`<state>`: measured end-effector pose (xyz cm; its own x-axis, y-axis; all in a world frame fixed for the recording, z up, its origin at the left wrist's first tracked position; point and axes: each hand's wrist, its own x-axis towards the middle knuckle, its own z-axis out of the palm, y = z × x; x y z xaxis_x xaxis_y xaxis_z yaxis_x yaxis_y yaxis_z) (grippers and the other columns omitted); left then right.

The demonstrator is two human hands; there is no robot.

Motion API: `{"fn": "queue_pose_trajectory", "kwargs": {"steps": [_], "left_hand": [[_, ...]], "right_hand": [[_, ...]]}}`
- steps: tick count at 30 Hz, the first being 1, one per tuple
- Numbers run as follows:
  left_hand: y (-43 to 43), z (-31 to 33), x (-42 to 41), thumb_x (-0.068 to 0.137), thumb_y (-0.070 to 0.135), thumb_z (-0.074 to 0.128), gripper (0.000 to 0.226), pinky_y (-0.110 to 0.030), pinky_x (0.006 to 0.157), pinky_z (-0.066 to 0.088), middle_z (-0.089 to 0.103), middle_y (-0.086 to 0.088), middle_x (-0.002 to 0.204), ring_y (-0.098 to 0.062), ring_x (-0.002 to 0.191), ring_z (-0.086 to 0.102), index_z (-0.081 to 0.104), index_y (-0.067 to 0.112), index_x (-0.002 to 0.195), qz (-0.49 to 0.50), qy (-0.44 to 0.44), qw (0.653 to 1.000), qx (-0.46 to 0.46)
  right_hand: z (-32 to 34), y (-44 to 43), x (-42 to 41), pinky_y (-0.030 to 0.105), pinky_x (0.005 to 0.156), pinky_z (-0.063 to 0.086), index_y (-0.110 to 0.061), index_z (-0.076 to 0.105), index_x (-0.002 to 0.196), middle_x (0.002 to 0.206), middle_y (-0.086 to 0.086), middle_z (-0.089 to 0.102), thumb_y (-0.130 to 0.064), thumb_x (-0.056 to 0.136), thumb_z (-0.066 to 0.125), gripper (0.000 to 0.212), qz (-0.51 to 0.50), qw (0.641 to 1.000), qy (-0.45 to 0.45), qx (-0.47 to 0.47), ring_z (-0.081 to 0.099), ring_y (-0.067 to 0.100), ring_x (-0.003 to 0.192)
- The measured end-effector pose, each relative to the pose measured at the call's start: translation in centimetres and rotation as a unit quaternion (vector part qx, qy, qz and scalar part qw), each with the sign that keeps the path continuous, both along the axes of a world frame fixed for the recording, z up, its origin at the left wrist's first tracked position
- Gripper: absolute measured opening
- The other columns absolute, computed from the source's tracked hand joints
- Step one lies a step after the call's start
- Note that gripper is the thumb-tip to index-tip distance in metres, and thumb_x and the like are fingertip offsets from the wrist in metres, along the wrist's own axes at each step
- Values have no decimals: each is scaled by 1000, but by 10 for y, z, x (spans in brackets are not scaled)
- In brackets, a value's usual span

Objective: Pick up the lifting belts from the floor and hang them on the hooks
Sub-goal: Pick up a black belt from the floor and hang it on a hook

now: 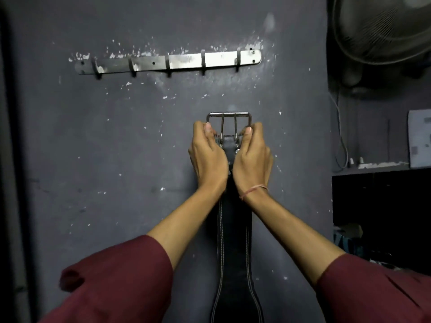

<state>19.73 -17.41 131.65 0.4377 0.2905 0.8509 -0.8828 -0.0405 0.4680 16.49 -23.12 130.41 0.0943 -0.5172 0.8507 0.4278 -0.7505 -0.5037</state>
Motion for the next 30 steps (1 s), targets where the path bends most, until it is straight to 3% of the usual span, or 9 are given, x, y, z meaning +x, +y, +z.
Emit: {"fn": "queue_pose_trajectory", "kwargs": {"steps": [3, 6, 10, 15, 18, 21, 26, 30], "left_hand": [[-23, 36, 15, 106, 20, 34, 30, -25, 58, 23, 47, 7, 64, -6, 57, 44, 47, 7, 82, 29, -20, 999, -4], [-36, 76, 28, 106, 19, 35, 28, -24, 59, 20, 54, -6, 71, -20, 61, 41, 47, 9, 82, 64, -37, 997, -6], [-48, 131, 38, 106, 21, 35, 29, -25, 60, 19, 58, -15, 78, -27, 70, 41, 50, 6, 84, 81, -36, 996, -15], [-54, 174, 49, 105, 22, 36, 34, -24, 66, 25, 65, -20, 105, -34, 91, 54, 61, -1, 98, 93, -13, 996, 5], [-59, 172, 56, 105, 22, 36, 35, -31, 74, 35, 63, -21, 116, -39, 104, 58, 64, 0, 106, 134, 13, 990, 29], [-63, 155, 62, 103, 23, 38, 33, -35, 70, 39, 66, -21, 109, -40, 96, 61, 63, 3, 103, 192, 2, 980, 45], [-57, 142, 59, 104, 24, 35, 33, -33, 67, 35, 67, -19, 100, -39, 90, 60, 62, 5, 100, 189, -23, 980, 52], [-45, 112, 49, 106, 25, 30, 37, -27, 64, 21, 66, -23, 104, -39, 96, 59, 59, 2, 99, 146, -12, 984, 97]], "right_hand": [[37, -26, 18, 35, 58, 20, -11, 51, 92, 72, 6, 61, -26, 105, 33, 27, -13, 1000, -20, 1, 56, 35, 71], [78, -45, 34, 37, 59, 27, -10, 54, 91, 80, 15, 66, -27, 104, 34, 29, -4, 999, -44, -9, 58, 40, 78], [133, -60, 46, 31, 62, 16, -7, 56, 96, 97, 20, 67, -26, 104, 35, 29, 13, 998, -59, -11, 57, 40, 90], [176, -71, 52, 31, 66, 24, -12, 57, 90, 106, 18, 66, -25, 101, 34, 28, 36, 999, -34, 10, 56, 36, 96], [174, -75, 59, 32, 69, 28, -8, 60, 100, 110, 18, 66, -24, 102, 32, 32, 9, 1000, -5, 4, 58, 38, 101], [159, -77, 64, 32, 68, 28, -7, 58, 107, 110, 18, 67, -21, 103, 30, 32, -41, 999, 11, -22, 59, 39, 102], [144, -74, 64, 34, 65, 29, -6, 52, 113, 105, 21, 68, -23, 104, 29, 31, -85, 995, 1, -52, 61, 42, 95], [117, -66, 63, 37, 64, 28, 1, 52, 113, 102, 25, 64, -23, 105, 32, 33, -12, 995, -43, -88, 60, 42, 89]]}}
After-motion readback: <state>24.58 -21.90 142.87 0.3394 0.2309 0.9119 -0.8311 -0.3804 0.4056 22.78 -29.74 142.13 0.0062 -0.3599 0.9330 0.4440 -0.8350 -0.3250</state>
